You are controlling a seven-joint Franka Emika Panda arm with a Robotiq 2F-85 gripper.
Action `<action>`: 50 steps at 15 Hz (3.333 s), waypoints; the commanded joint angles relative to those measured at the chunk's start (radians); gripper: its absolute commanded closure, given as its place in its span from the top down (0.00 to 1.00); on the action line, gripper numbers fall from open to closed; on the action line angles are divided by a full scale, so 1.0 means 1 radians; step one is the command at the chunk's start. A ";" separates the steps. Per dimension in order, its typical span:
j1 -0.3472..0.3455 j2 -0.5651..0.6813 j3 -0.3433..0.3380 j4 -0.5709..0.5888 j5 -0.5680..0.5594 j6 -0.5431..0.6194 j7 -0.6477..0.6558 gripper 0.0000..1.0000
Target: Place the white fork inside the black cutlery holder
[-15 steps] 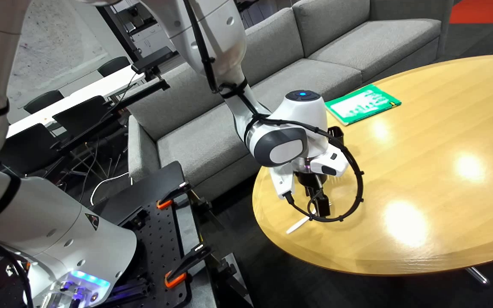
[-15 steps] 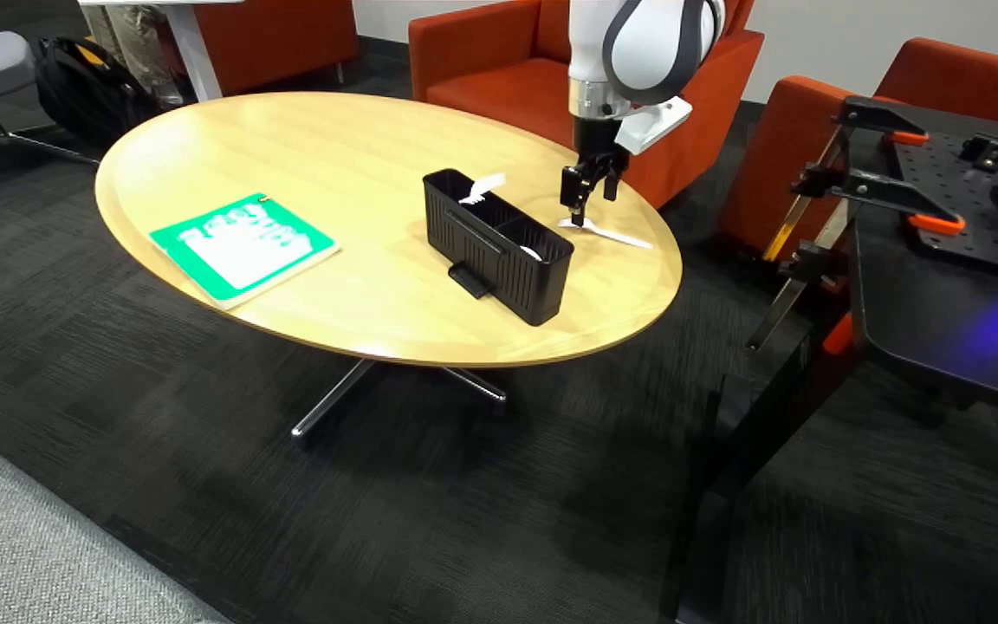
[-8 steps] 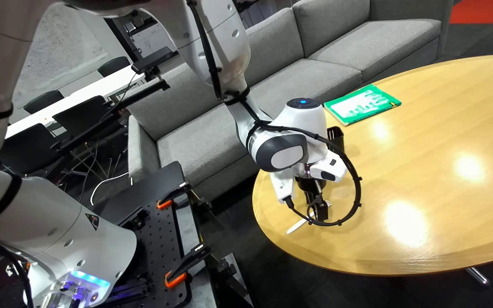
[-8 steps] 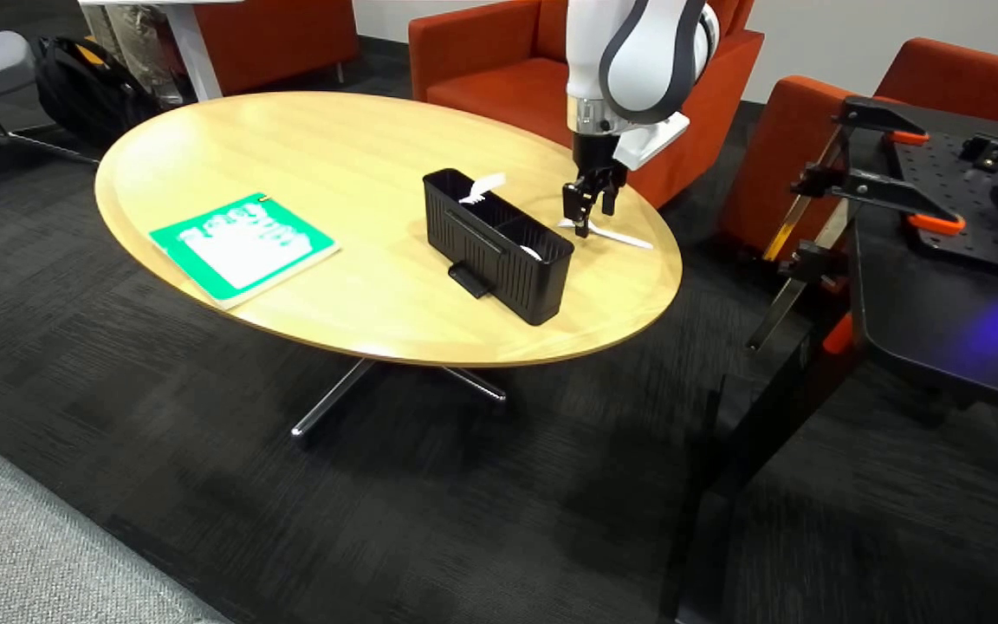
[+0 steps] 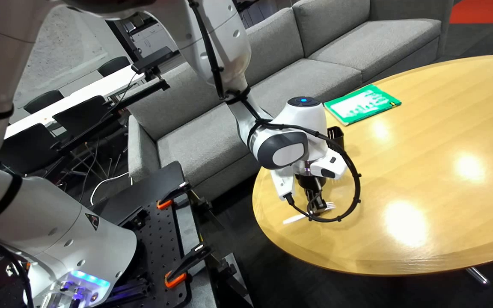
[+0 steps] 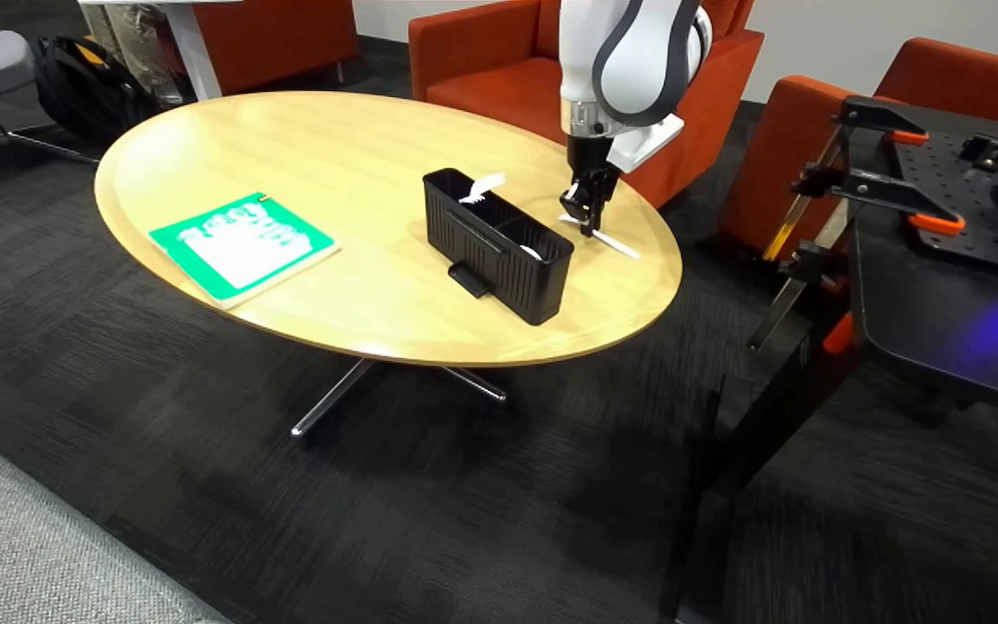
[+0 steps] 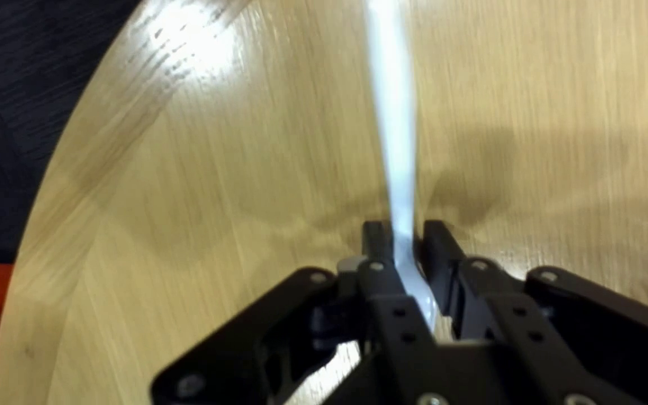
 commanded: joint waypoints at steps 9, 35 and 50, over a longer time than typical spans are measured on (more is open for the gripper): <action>0.138 -0.248 -0.121 -0.201 -0.003 0.060 0.070 0.03; 0.675 -0.532 -0.379 -0.439 0.270 0.483 0.199 0.03; 0.847 -0.283 -0.498 -0.286 0.500 0.472 0.306 0.03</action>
